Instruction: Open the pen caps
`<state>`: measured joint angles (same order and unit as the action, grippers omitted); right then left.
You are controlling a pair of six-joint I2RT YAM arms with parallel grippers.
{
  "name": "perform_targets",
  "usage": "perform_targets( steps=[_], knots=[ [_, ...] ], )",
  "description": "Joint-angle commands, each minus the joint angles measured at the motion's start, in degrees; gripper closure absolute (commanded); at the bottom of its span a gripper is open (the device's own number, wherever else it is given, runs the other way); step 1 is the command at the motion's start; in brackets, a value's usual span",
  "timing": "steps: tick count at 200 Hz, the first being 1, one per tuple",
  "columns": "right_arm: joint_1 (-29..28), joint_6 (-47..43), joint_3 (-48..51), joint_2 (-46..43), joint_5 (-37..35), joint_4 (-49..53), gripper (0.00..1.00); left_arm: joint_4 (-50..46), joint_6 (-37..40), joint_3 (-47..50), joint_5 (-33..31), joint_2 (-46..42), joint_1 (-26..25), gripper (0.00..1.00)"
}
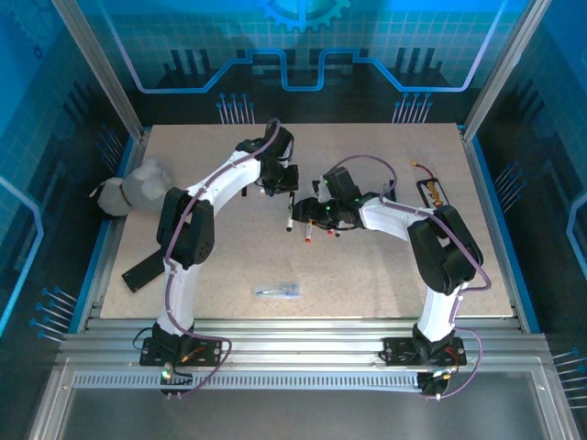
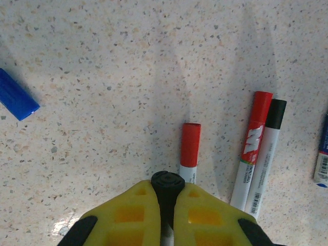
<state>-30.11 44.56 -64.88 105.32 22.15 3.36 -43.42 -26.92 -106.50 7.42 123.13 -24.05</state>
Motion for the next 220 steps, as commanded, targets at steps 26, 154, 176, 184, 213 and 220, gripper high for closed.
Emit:
perform_targets(
  steps=[26, 154, 176, 184, 213, 220],
  knots=[
    [-1.33, 3.79, 0.32, 1.08, 3.13, -8.08, 0.45, 1.66, -2.30, 1.84, 4.15, -3.70, -0.47, 1.00],
    [-1.57, 4.10, -0.21, 1.29, 3.42, -7.74, 1.00, 1.41, -2.76, 1.18, 3.97, -3.79, -0.54, 1.00],
    [-1.67, 3.87, 0.35, 0.51, 3.84, -8.10, 1.00, 1.16, -2.79, 1.33, 3.67, -3.43, -0.53, 0.68],
    [-1.66, 3.74, 0.54, 0.31, 3.85, -8.12, 1.00, 1.23, -2.74, 1.55, 3.63, -3.35, -0.51, 0.63],
    [-1.79, 3.20, 0.54, -0.46, 3.84, -8.14, 1.00, 1.80, -2.88, 2.52, 3.70, -3.38, -0.56, 0.57],
    [-1.85, 3.16, 0.38, -0.46, 4.02, -8.06, 1.00, 1.92, -2.92, 2.74, 3.56, -3.41, -0.55, 0.57]
  ],
)
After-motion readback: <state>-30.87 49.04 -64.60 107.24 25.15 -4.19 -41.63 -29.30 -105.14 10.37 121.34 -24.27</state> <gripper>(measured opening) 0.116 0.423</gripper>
